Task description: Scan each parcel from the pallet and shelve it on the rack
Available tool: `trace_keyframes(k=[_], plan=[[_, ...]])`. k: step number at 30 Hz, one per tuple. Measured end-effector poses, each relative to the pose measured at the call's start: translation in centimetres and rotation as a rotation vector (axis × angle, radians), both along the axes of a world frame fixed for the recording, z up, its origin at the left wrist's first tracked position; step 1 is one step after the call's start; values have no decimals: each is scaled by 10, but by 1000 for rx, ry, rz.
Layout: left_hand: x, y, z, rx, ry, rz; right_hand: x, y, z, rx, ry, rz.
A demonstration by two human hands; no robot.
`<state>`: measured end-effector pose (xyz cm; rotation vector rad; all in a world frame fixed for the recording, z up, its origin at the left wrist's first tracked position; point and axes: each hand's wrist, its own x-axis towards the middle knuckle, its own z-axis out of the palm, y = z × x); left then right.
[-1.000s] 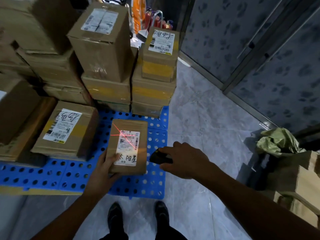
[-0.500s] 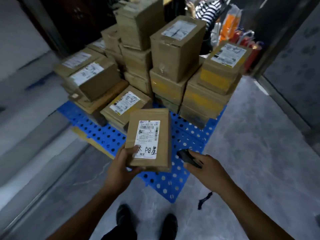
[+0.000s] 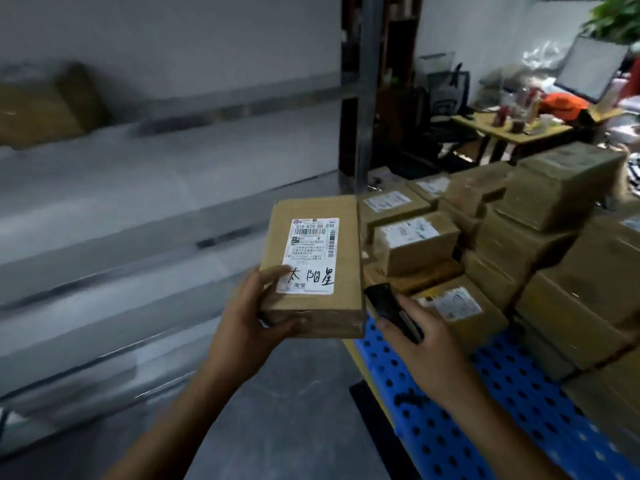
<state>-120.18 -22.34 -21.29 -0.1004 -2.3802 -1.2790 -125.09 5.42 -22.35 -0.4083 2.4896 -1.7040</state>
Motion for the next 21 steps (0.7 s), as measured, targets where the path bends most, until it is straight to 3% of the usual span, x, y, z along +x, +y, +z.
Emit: trace_keyframes(k=[11,21], plan=[[-33,-229,111,-106,155,322,-112,-266,91,-41,235,229],[-141,-332,145,-127,221,518,-250,-396,127,-95,275,311]])
